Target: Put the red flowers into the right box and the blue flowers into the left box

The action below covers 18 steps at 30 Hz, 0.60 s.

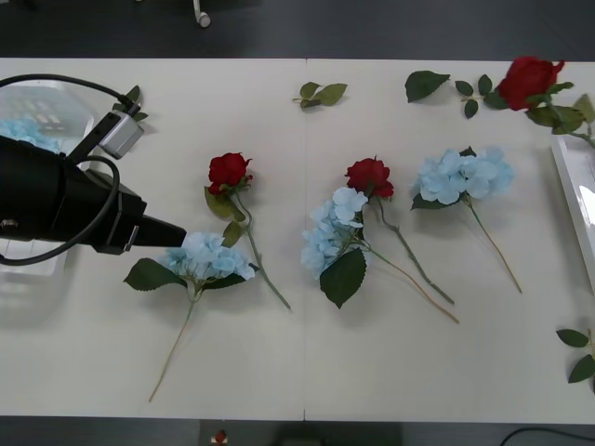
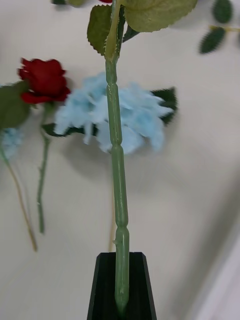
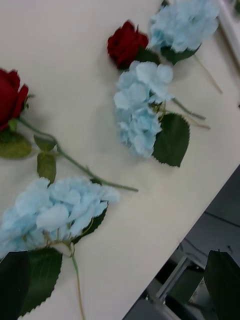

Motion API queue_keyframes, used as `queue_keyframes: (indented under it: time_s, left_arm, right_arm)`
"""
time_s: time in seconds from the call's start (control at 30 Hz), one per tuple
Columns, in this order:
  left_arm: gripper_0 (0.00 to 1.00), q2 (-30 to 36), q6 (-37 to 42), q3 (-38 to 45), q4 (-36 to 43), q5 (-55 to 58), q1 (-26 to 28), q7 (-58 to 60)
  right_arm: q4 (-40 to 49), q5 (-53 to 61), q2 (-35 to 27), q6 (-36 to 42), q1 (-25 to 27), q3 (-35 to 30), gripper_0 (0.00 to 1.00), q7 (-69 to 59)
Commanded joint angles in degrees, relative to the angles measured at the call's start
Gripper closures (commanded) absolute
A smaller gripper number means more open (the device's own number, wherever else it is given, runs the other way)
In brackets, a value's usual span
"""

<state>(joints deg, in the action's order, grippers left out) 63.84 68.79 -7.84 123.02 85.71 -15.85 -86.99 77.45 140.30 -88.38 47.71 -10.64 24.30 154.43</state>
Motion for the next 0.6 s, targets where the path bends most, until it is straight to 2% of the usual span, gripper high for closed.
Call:
queue_keyframes:
  time_s: [0.03,0.13,0.33,0.6]
  left_arm:
    - [0.0,0.76,4.95,2.4,3.2,-4.76,1.61,4.02]
    - [0.0,0.85,8.9,2.4,4.25,-8.36,2.23,5.87]
    - [0.0,0.76,15.49,1.34,5.74,-13.99,3.81,5.52]
    - [0.0,0.85,14.09,-4.46,7.15,-20.49,4.51,5.08]
  right_arm:
    - [-7.49,0.32,-1.88,0.63,-0.26,-0.75,1.0,0.57]
    - [-11.18,0.06,-1.88,0.45,-0.26,-0.66,1.0,0.57]
    - [-16.98,-3.99,-0.21,-5.0,-0.26,-0.75,1.0,0.57]
    - [-21.99,-12.42,1.37,-10.09,-0.35,-0.75,1.0,0.57]
